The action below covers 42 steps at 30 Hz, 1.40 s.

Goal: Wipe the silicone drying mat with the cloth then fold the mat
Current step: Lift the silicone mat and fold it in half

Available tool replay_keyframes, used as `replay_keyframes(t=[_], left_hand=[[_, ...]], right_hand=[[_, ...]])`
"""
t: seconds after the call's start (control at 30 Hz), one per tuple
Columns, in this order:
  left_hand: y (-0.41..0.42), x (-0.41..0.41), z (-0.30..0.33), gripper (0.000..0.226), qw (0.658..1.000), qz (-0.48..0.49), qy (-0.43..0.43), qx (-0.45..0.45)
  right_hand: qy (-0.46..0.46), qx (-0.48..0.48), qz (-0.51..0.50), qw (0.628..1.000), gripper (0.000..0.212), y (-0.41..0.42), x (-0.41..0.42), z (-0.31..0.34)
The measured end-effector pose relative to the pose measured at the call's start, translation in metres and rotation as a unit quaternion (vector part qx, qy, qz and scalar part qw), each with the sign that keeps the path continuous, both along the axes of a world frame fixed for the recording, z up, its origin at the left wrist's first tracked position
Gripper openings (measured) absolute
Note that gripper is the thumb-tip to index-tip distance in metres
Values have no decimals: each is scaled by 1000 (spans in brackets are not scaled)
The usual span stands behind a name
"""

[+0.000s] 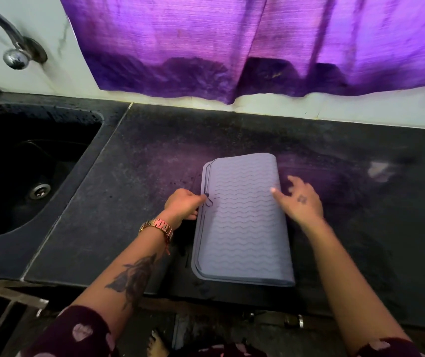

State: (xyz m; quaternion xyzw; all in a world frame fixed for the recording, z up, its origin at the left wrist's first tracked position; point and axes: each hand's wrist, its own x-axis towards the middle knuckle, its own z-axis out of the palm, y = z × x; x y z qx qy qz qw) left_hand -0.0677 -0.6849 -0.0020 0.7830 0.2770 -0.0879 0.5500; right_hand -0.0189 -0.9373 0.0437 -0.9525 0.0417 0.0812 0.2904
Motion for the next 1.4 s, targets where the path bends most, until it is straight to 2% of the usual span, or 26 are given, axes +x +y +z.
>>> replay_keyframes(t=[0.07, 0.13, 0.33, 0.43, 0.5, 0.57, 0.73, 0.87, 1.1, 1.3, 1.4], left_hand=[[-2, 10, 8, 28, 999, 9, -12, 28], [-4, 20, 15, 30, 998, 6, -16, 61], [-10, 43, 25, 48, 990, -30, 19, 135], [-12, 48, 27, 37, 982, -65, 31, 177], [-11, 50, 30, 17, 985, -74, 20, 153], [-10, 49, 33, 5, 994, -63, -1, 89], [-1, 35, 40, 17, 997, 13, -52, -61], [18, 8, 51, 22, 974, 103, -91, -178], [58, -52, 49, 25, 937, 248, -125, -211], [76, -99, 30, 24, 867, 395, -193, -233], [80, -117, 19, 23, 845, 450, -202, -205]], right_hand=[[145, 78, 1, 986, 73, -21, -5, -4], [240, 189, 14, 952, 64, -29, -21, -12], [261, 264, 56, 927, 52, -40, -41, -22], [251, 264, 64, 929, 42, -38, -42, -19], [237, 262, 67, 933, 38, -37, -43, -16], [229, 269, 71, 933, 39, -38, -42, -12], [216, 276, 106, 931, 40, -34, -28, 6], [196, 267, 153, 931, 40, -15, -3, 29], [176, 210, 265, 924, 43, 74, 53, 57], [156, 125, 353, 914, 49, 167, 70, 57], [128, 103, 382, 909, 51, 205, 64, 51]])
